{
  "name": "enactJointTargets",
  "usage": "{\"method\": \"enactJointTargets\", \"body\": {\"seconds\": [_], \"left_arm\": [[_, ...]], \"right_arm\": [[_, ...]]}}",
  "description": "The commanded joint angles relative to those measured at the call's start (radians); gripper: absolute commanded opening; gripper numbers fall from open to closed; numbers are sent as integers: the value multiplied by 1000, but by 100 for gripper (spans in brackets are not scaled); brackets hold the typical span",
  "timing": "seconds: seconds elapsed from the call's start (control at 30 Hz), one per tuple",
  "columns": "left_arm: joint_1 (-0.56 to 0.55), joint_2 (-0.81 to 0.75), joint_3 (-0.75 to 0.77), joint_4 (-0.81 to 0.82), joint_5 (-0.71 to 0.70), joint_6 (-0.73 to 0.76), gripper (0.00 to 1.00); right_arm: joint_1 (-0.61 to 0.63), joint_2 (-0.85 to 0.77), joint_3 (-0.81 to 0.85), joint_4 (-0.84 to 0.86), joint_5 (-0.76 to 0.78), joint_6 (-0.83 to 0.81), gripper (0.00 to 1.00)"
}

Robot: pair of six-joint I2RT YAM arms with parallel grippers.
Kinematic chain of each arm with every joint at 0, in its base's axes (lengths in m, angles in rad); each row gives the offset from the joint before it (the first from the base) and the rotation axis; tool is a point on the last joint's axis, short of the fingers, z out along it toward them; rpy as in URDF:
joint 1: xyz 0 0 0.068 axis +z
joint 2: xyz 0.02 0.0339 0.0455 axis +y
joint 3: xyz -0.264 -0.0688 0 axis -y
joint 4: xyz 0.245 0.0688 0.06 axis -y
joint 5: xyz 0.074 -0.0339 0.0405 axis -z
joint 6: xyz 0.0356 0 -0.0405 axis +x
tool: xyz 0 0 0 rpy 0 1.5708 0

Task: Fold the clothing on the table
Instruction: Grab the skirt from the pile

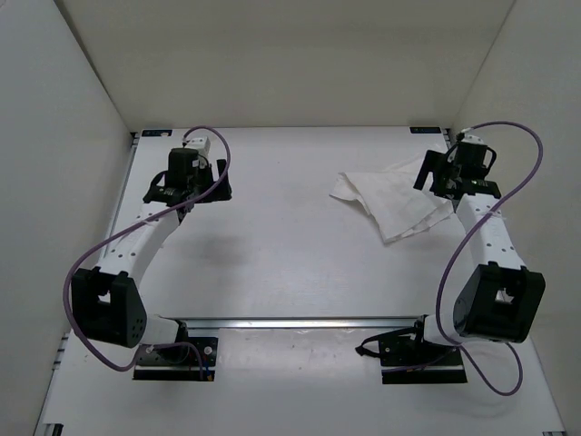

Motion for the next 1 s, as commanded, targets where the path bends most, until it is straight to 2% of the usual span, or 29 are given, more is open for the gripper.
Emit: {"method": "enactJointTargets", "body": {"seconds": [0.0,0.13,0.2,0.33,0.43,0.6,0.67,0.77,0.87,0.97], "left_arm": [[-17,-1,67,-31,-15,54,99],[-44,7,78,-7,20,73,99],[-56,17,75,22,70,86,99],[-82,33,79,46,129,59,98],[-92,31,75,55,141,40,99],[-40,44,78,59,163,-10,99],[-23,33,75,78,143,-4,99],[-36,51,90,96,149,11,99],[-43,74,105,87,150,11,99],[-20,82,82,128,181,-4,99]], "right_arm": [[-38,-100,-10,58,-24,31,99],[-41,-91,10,17,-15,34,100],[-30,-62,62,-67,-43,26,100],[19,-16,108,-116,96,-23,99],[7,71,215,-132,75,-44,100],[-50,269,358,-173,22,9,99],[-33,355,420,-208,77,-3,100],[28,484,507,-245,96,-56,100],[147,496,507,-209,56,-104,99],[258,519,519,-179,114,-118,99]]}}
